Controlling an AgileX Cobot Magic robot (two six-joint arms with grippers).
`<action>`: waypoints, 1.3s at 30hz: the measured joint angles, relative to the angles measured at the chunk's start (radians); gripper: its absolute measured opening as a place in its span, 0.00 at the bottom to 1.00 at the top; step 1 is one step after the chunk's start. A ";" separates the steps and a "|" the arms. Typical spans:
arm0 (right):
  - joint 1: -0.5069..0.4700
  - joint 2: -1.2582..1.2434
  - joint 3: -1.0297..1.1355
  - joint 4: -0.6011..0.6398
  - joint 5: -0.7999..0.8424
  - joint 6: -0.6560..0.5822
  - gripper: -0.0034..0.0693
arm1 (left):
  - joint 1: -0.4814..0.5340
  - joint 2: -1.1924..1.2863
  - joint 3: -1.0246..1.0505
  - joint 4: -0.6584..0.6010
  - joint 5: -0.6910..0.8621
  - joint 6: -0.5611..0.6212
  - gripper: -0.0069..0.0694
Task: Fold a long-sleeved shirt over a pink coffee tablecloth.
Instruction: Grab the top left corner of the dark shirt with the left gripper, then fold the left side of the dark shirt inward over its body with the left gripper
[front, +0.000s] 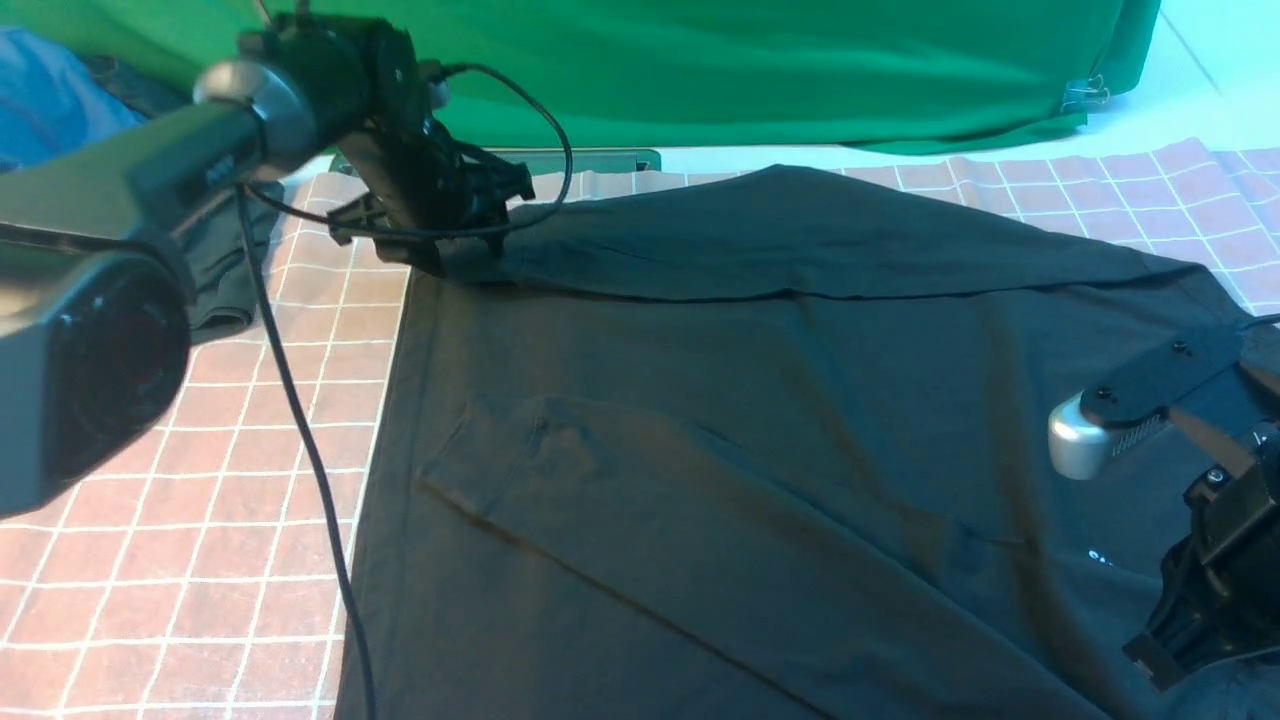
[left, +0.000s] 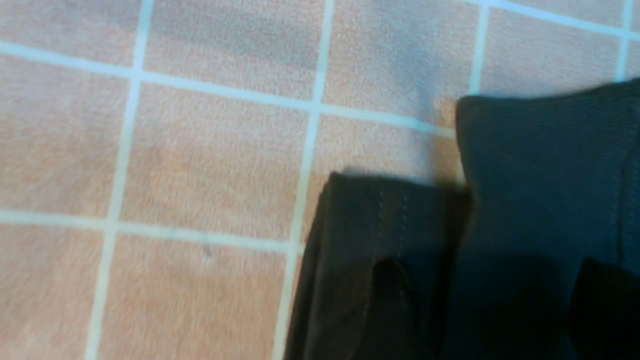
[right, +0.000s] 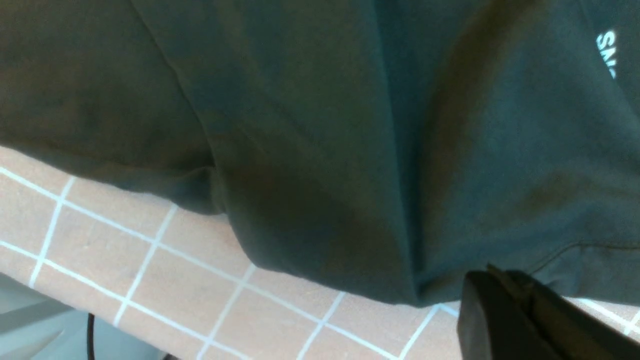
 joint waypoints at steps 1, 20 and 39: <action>0.000 -0.001 0.000 0.000 0.000 0.000 0.09 | 0.000 0.007 -0.002 0.000 -0.012 0.002 0.70; 0.000 -0.001 0.000 0.000 0.003 0.000 0.09 | -0.001 -0.043 -0.004 -0.055 0.093 0.203 0.13; 0.000 -0.001 0.000 -0.100 -0.105 -0.033 0.09 | -0.003 -0.375 0.067 -0.181 0.378 0.207 0.13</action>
